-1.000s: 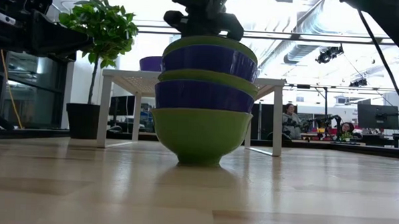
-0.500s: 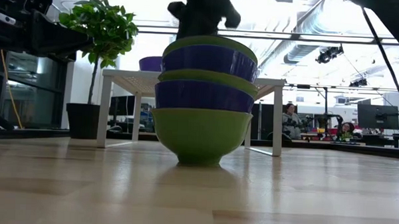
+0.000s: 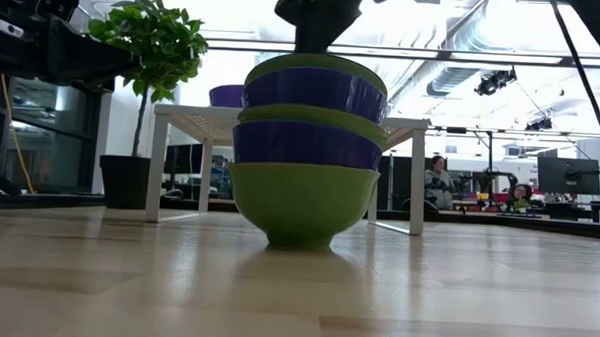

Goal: Pick & Place Mini bowls
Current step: Put the red patterned bowl on the shelf

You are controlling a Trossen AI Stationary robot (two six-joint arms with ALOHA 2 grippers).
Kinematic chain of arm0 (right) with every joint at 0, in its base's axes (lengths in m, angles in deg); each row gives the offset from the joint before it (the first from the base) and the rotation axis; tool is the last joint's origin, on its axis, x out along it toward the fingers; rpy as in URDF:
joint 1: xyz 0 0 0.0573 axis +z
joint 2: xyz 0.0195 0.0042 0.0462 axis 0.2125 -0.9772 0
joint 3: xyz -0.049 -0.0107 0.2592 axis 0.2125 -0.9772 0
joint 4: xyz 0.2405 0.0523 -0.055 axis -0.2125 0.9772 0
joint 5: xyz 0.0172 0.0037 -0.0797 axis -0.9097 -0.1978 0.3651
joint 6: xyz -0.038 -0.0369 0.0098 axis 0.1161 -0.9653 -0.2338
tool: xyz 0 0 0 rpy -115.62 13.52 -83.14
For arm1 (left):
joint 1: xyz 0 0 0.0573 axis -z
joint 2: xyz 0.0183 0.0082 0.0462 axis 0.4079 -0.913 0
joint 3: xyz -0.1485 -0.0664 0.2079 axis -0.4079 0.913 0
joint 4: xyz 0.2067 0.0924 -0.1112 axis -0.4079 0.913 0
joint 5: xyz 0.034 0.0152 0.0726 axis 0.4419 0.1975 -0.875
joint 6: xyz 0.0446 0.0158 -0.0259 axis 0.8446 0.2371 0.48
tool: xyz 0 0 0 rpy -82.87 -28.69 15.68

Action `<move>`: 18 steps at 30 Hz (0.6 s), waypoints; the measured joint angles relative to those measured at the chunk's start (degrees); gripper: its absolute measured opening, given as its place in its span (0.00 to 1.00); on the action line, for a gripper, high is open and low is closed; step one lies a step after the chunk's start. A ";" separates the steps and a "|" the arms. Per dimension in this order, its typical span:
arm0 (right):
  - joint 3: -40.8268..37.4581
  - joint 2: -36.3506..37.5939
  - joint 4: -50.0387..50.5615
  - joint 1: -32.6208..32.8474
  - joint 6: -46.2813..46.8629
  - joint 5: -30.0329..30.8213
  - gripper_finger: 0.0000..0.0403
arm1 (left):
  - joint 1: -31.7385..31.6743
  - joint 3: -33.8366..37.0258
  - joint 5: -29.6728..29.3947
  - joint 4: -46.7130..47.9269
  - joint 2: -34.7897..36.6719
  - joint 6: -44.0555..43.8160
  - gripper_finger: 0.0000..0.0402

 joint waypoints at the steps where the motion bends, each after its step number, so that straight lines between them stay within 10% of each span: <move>1: 0.00 0.00 0.69 0.71 0.41 -0.01 0.32 | 0.00 0.00 -0.02 0.00 0.00 0.01 0.18; 18: -1.45 0.28 1.61 14.84 20.61 5.45 0.32 | 0.00 0.00 -0.02 0.02 0.00 0.01 0.18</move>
